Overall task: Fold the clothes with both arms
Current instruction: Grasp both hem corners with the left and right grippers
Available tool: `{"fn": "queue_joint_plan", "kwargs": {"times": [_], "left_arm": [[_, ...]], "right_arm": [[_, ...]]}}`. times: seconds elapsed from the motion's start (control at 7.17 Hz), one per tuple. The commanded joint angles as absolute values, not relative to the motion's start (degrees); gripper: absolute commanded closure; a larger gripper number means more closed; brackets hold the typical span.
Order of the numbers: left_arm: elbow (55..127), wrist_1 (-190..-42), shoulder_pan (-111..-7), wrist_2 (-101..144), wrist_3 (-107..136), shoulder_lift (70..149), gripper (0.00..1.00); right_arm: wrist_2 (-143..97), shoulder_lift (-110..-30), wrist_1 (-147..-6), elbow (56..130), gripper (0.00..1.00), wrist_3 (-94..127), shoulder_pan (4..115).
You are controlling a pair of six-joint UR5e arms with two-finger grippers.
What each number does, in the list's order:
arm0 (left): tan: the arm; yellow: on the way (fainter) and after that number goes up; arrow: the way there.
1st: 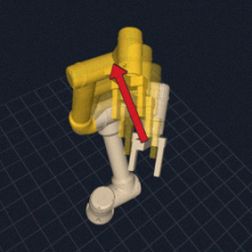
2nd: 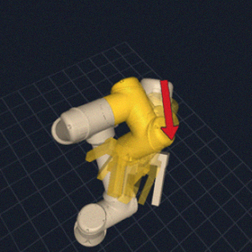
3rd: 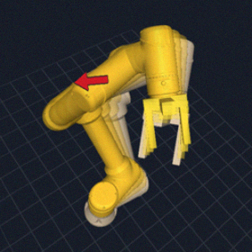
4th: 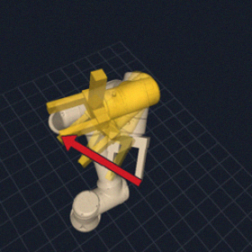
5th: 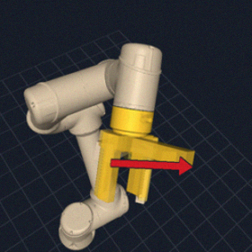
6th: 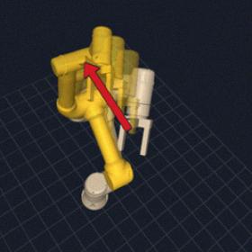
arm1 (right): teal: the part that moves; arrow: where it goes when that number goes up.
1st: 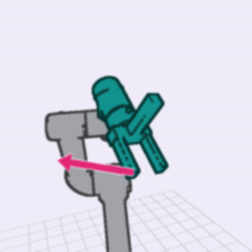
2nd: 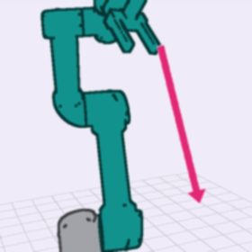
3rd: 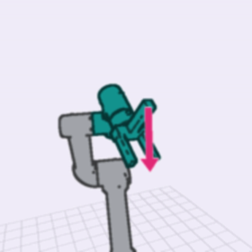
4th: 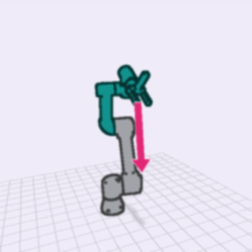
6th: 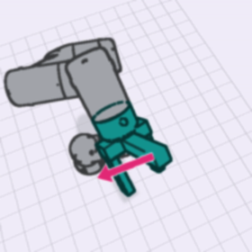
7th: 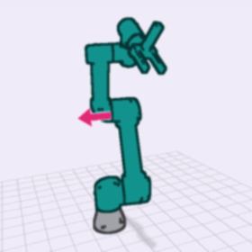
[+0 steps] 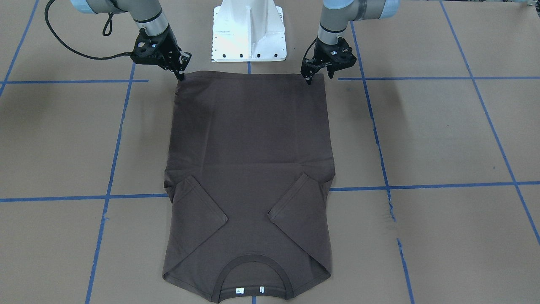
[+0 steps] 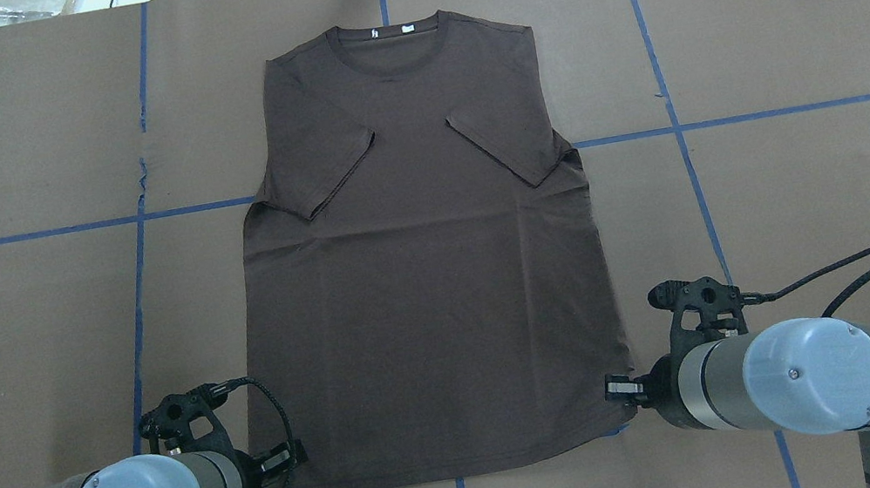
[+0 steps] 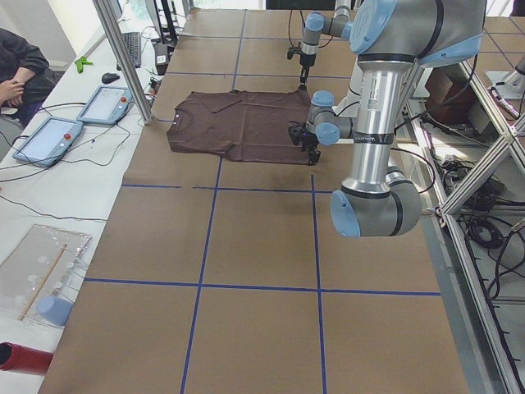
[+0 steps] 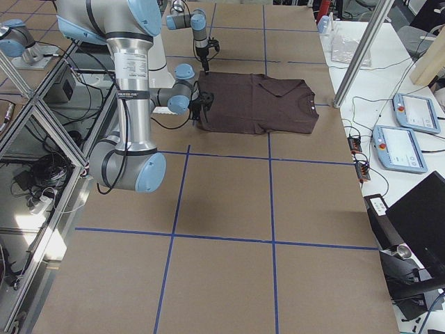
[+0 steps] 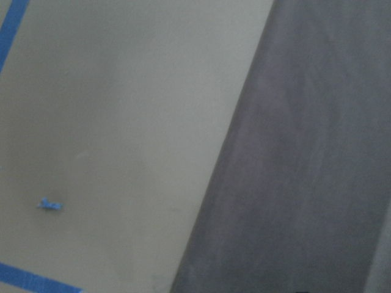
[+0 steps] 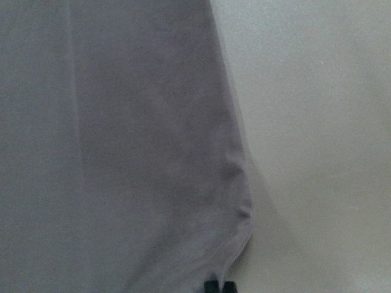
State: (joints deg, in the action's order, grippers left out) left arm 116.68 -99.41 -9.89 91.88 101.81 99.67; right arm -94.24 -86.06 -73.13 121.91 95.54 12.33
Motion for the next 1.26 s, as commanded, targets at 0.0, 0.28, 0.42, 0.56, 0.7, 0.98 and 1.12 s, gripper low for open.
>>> {"fn": "queue_joint_plan", "kwargs": {"times": [0.0, 0.28, 0.42, 0.56, 0.7, 0.98, 1.12], "left_arm": [[116.72, -99.32, -9.06, 91.85, 102.74, 99.06, 0.15], [116.81, -99.32, -8.79, 91.85, 103.36, 98.97, 0.22], [116.72, -99.32, -8.01, 91.85, 103.97, 98.96, 0.28], [116.72, -99.32, -7.91, 91.85, 103.97, 98.96, 0.36], [116.72, -99.32, -7.74, 91.85, 104.24, 98.96, 0.49], [116.89, -99.32, -7.38, 91.85, 104.15, 98.96, 0.74], [117.07, -99.23, -6.95, 91.85, 104.15, 98.96, 0.92]], "right_arm": [[-94.92, -86.13, -73.13, 121.91, 1.0, 95.28, 13.01], [-95.53, -86.13, -73.13, 121.9, 1.0, 94.48, 13.53], [-95.54, -86.13, -73.13, 121.9, 1.0, 94.48, 13.54], [-95.54, -86.13, -73.13, 121.9, 1.0, 94.48, 13.62], [-95.54, -86.13, -73.13, 121.9, 1.0, 94.48, 13.8], [-96.67, -86.13, -73.13, 121.99, 1.0, 93.7, 14.59], [-96.77, -86.13, -73.13, 121.91, 1.0, 93.69, 14.68]]}}
